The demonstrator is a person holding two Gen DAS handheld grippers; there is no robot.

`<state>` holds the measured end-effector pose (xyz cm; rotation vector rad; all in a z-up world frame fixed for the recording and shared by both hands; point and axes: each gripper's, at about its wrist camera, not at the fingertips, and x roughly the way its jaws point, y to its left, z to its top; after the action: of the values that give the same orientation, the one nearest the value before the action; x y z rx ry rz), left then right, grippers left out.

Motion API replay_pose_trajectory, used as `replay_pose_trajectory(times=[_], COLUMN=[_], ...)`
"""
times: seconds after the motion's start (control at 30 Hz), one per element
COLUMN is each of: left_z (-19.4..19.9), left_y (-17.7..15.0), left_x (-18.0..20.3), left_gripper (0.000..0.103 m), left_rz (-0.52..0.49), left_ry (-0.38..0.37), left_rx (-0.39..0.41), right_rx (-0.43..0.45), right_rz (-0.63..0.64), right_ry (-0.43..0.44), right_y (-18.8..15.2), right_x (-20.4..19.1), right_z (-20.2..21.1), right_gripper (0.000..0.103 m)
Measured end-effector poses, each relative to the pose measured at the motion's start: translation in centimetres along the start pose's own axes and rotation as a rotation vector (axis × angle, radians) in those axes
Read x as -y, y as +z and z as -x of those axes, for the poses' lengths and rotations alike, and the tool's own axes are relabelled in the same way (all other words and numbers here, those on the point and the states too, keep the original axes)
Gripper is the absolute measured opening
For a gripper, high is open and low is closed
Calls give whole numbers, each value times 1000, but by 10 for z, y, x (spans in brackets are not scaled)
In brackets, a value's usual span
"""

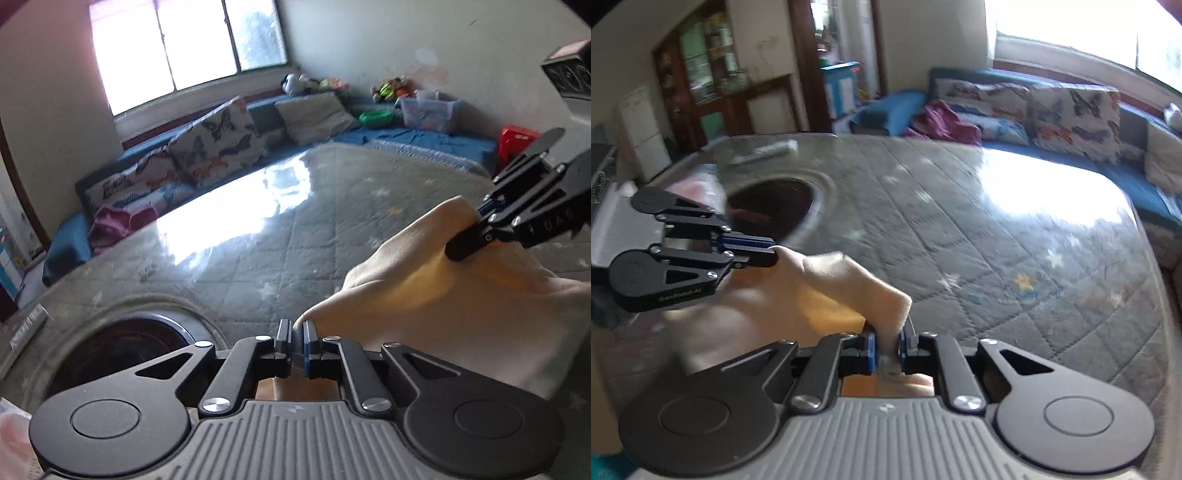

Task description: Fold clothes

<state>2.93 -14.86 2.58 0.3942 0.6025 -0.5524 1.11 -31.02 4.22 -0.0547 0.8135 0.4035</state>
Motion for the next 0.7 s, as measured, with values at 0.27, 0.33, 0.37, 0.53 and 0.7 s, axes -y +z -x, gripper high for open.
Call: replay_pose_trajectory(times=[0.27,0.33,0.37,0.53,0.7], left_z=[-10,-2,5,25,4], left_y=[-7,-3,-1,14,18], left_x=[-11,-15,-14,5,17], left_gripper=[11,11,11,11,12], left_rz=[96,137,148,189,222], left_ry=[73,75,56,-70,-133], left_rx=[-32,-24,-5,45,10], right_rx=[107,144,149,126,102], right_rz=[-214,-205,-192,-142,-153], right_ry=[-74,-109,-114,-96,-112], right_y=[-30,-38,-42,-58,-63], right_x=[29,26,23,11,12], right_z=[-7,8,14,26,13], right_gripper=[27,27,27,20,19])
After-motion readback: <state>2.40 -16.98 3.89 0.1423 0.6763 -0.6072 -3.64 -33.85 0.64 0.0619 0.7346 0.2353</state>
